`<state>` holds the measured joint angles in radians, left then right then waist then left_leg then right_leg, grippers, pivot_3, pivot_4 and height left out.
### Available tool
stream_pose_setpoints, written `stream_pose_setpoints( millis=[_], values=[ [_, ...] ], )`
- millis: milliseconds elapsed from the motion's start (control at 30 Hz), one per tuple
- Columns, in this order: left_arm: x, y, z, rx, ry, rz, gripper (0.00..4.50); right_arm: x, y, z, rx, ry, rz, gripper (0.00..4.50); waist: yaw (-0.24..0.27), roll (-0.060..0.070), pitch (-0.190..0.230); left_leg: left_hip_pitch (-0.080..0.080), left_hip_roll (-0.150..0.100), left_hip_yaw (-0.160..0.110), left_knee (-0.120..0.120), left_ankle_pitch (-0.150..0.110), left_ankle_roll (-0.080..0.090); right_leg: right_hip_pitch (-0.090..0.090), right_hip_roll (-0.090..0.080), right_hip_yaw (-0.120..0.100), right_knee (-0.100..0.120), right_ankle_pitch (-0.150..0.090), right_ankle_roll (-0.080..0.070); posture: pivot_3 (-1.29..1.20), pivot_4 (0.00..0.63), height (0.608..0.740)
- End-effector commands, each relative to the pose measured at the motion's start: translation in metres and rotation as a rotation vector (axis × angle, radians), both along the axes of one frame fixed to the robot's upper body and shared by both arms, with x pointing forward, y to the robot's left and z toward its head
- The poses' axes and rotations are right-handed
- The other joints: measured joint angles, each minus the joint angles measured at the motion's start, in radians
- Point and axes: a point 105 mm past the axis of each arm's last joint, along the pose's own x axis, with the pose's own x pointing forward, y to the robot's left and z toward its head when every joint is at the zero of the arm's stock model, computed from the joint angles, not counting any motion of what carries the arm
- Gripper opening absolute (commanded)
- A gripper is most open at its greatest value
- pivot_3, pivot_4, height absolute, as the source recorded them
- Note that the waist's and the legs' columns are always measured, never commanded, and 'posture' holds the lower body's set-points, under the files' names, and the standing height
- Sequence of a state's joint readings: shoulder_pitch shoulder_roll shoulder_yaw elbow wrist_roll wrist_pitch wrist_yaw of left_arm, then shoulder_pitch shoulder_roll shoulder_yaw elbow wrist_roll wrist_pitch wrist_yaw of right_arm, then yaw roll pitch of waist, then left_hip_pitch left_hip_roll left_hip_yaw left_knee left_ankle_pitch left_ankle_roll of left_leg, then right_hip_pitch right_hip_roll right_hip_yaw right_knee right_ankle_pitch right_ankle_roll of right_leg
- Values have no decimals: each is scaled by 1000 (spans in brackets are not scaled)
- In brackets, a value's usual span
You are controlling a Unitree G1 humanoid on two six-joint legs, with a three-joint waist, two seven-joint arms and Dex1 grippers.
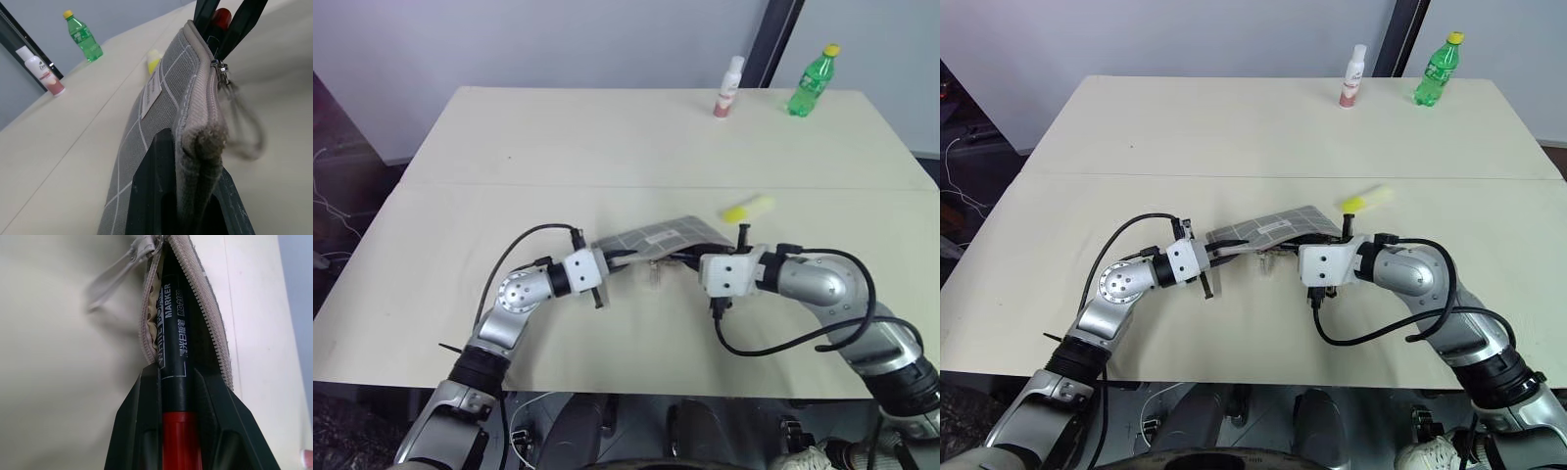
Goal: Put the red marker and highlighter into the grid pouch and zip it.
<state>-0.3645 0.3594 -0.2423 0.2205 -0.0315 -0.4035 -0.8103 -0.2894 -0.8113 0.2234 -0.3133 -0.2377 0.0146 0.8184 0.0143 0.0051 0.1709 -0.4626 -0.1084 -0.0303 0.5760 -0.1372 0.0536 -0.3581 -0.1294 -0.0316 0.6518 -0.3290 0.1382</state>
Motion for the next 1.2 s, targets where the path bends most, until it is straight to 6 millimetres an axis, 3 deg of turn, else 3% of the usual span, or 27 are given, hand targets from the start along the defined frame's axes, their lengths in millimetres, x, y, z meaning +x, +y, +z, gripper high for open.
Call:
stream_pose_setpoints(
  millis=[33,200,467,700,800,867,967,1067,1200],
  values=[
    [-8,-13,20,-48,-63,-63,0,-6,11,10,-6,-61,76,358,-1,0,0,0,0,0,0,0,0,0,0,0,0,0,0,0,150,740],
    [-8,-11,18,-44,-57,-58,0,-7,2,11,4,-14,44,358,0,0,0,0,1,0,0,0,0,0,1,0,1,0,0,0,150,740],
    [-7,-13,17,-48,-53,-61,0,-8,9,23,64,0,58,4407,0,0,0,0,1,0,0,0,0,-1,0,0,1,0,0,0,150,740],
    [-7,-9,13,-47,-38,-47,0,-19,10,33,114,42,81,4467,0,0,0,0,1,0,0,0,0,-1,0,0,1,0,0,0,150,740],
    [-6,-8,12,-44,-36,-44,0,-29,13,48,303,123,83,4467,0,0,0,0,1,0,0,0,0,0,0,1,1,0,0,0,150,740],
    [-6,-6,12,-49,-31,-34,0,-40,9,70,530,196,84,4467,0,0,0,0,1,0,0,0,0,0,0,1,1,0,0,0,150,740],
    [-2,1,14,-68,-24,-1,0,-51,-10,86,748,247,14,4467,3,0,0,0,1,-1,0,0,0,0,0,1,1,0,0,0,150,740],
    [2,12,14,-78,-18,44,0,-50,-33,88,906,232,-130,4467,1,0,0,0,1,-1,-1,0,0,0,0,1,1,0,-1,0,150,740],
    [5,25,14,-67,-20,86,0,-16,-74,68,890,101,-478,4467,-4,1,-1,1,1,0,-1,0,0,-2,0,3,2,-2,-5,0,150,740]
  ],
)
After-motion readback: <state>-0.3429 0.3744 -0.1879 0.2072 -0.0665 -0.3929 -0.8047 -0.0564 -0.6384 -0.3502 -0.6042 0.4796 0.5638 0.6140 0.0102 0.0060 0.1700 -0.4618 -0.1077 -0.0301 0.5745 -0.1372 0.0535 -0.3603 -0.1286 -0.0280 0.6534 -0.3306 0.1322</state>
